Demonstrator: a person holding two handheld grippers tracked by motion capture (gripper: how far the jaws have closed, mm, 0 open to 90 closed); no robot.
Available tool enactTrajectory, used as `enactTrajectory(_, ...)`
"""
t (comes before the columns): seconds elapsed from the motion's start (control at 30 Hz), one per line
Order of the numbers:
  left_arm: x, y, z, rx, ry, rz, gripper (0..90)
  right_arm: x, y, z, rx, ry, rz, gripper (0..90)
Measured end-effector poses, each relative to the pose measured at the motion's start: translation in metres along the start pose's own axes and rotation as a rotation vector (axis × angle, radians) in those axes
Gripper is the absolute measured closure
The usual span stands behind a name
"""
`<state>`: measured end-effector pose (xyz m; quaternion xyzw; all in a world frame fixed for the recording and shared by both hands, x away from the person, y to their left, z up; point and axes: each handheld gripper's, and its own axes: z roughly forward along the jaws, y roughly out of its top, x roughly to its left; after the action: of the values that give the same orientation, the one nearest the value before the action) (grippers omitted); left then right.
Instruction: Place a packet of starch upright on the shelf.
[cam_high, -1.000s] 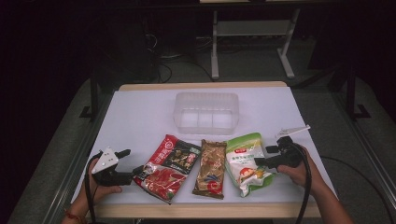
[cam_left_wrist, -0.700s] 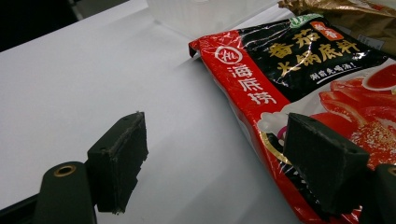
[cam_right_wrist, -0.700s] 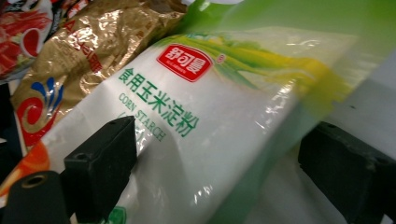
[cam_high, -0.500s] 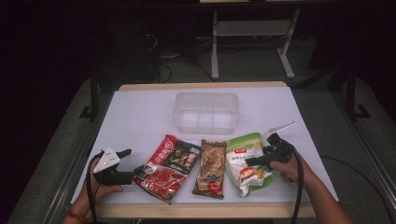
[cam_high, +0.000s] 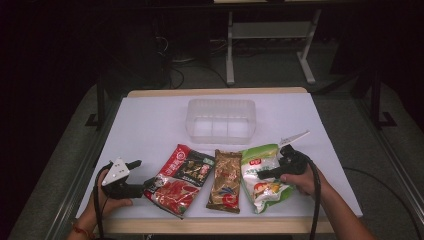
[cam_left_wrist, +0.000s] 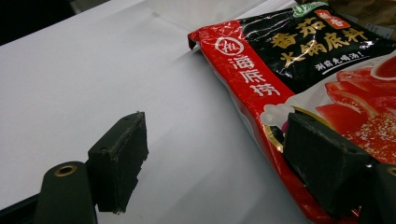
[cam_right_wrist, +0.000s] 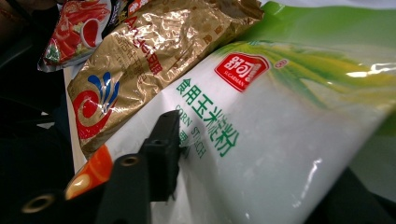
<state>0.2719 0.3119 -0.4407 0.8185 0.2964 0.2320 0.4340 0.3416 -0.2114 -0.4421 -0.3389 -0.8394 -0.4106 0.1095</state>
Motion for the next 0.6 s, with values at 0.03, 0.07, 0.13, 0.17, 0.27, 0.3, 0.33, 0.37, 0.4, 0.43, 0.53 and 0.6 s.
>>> enactTrajectory(0.03, 0.000, 0.000, 0.000, 0.000, 0.000, 0.000, 21.8, 0.000, 0.000, 0.000, 0.000, 0.000, 0.000, 56.5)
enactTrajectory(0.07, 0.000, 0.000, 0.000, -0.001, 0.001, 0.000, 21.8, 0.003, 0.000, -0.001, -0.006, -0.010, -0.021, 62.9)
enactTrajectory(0.13, 0.000, 0.000, 0.000, -0.002, 0.004, 0.002, 21.8, 0.005, 0.001, -0.002, -0.009, -0.018, -0.030, 64.9)
enactTrajectory(0.17, 0.000, 0.000, 0.000, 0.001, 0.004, 0.003, 21.8, 0.006, 0.001, -0.002, -0.011, -0.024, -0.043, 66.5)
enactTrajectory(0.27, 0.000, -0.001, 0.001, 0.004, -0.003, -0.005, 22.3, 0.013, 0.001, -0.003, -0.022, -0.058, -0.065, 70.6)
enactTrajectory(0.3, 0.000, -0.001, 0.000, 0.006, -0.004, -0.004, 22.3, 0.016, 0.001, -0.003, -0.026, -0.069, -0.078, 72.0)
enactTrajectory(0.33, 0.000, -0.001, 0.000, 0.006, -0.004, -0.005, 22.4, 0.019, 0.002, -0.004, -0.031, -0.079, -0.095, 73.6)
enactTrajectory(0.37, 0.001, -0.001, 0.000, 0.006, -0.006, -0.006, 22.4, 0.023, 0.002, -0.006, -0.035, -0.096, -0.110, 75.0)
enactTrajectory(0.4, 0.001, -0.001, 0.000, 0.006, -0.006, -0.006, 22.4, 0.024, 0.002, -0.006, -0.036, -0.102, -0.116, 76.4)
enactTrajectory(0.43, 0.001, -0.001, -0.001, 0.006, -0.007, -0.006, 22.4, 0.024, 0.002, -0.006, -0.036, -0.102, -0.116, 76.4)
enactTrajectory(0.53, 0.001, -0.001, -0.001, 0.003, -0.008, -0.009, 22.4, 0.026, 0.001, -0.009, -0.039, -0.110, -0.119, 77.5)
enactTrajectory(0.6, 0.001, -0.001, -0.001, 0.004, -0.008, -0.008, 22.4, 0.029, 0.000, -0.012, -0.044, -0.120, -0.128, 79.0)
